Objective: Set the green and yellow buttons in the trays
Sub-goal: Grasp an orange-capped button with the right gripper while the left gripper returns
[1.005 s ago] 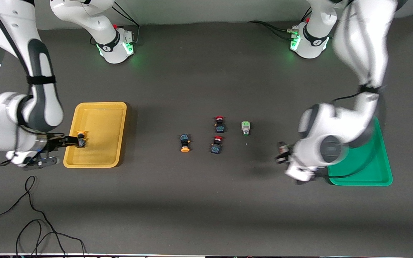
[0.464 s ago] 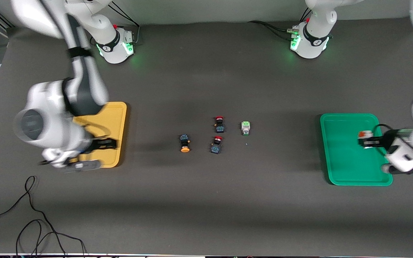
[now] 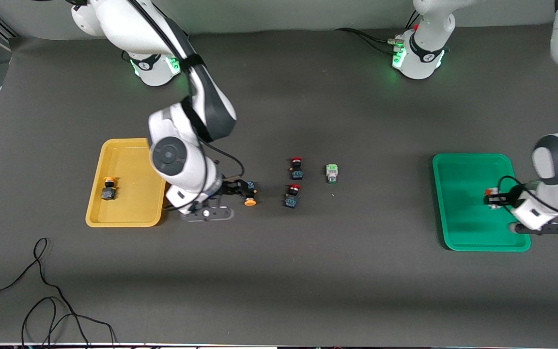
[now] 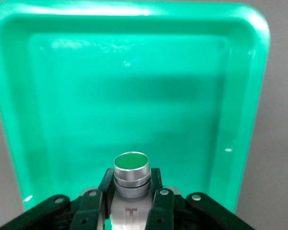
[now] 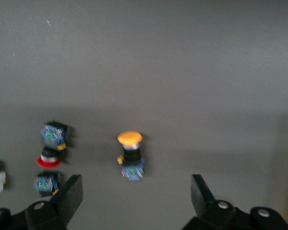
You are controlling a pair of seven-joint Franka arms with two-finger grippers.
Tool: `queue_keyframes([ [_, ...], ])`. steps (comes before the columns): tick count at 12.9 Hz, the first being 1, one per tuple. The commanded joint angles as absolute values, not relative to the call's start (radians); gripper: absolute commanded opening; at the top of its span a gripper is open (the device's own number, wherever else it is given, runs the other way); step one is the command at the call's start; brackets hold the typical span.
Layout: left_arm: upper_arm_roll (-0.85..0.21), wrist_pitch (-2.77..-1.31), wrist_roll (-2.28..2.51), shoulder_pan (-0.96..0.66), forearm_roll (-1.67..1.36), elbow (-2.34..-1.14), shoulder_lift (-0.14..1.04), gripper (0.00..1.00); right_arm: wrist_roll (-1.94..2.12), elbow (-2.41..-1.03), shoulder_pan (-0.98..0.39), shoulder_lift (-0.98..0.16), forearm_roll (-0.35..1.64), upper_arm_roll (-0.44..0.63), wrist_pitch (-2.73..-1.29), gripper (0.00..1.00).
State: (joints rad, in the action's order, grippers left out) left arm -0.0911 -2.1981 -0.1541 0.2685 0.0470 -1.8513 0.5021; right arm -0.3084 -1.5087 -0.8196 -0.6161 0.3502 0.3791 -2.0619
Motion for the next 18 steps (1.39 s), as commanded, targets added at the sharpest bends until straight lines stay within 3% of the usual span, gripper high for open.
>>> queue_keyframes([
  [1,-0.095,-2.296,-0.138,0.273,0.063,-1.94,0.485,0.92,-0.34,-1.491,-0.845,-0.745,0.39,0.379,-2.207,1.0],
  [2,-0.097,-2.286,-0.137,0.273,0.06,-1.94,0.479,1.0,-0.354,-1.514,-0.854,-0.776,0.409,0.367,-2.274,1.0],
  [4,-0.098,-2.263,-0.094,0.268,0.054,-1.94,0.454,1.0,-0.356,-1.534,-0.87,-0.81,0.426,0.359,-2.315,1.0],
  [6,-0.107,-2.116,0.003,0.233,0.054,-1.904,0.39,1.0,-0.356,-1.54,-0.87,-0.811,0.437,0.359,-2.316,0.99],
  [10,-0.12,-1.785,0.239,0.04,-0.009,-1.763,0.305,1.0,-0.356,-1.555,-0.87,-0.808,0.437,0.357,-2.31,0.71],
  [13,-0.129,-1.793,0.391,-0.101,-0.071,-1.763,0.298,1.0,-0.353,-1.581,-0.885,-0.801,0.437,0.356,-2.309,0.63],
  [14,-0.129,-1.828,0.464,-0.16,-0.071,-1.77,0.307,1.0,-0.351,-1.586,-0.887,-0.799,0.437,0.356,-2.31,0.55],
  [16,-0.129,-1.905,0.596,-0.254,-0.071,-1.779,0.35,1.0,-0.347,-1.585,-0.887,-0.795,0.437,0.356,-2.309,0.28],
  [18,-0.127,-2.007,0.74,-0.343,-0.066,-1.784,0.423,1.0,-0.341,-1.577,-0.874,-0.763,0.437,0.357,-2.268,0.18],
])
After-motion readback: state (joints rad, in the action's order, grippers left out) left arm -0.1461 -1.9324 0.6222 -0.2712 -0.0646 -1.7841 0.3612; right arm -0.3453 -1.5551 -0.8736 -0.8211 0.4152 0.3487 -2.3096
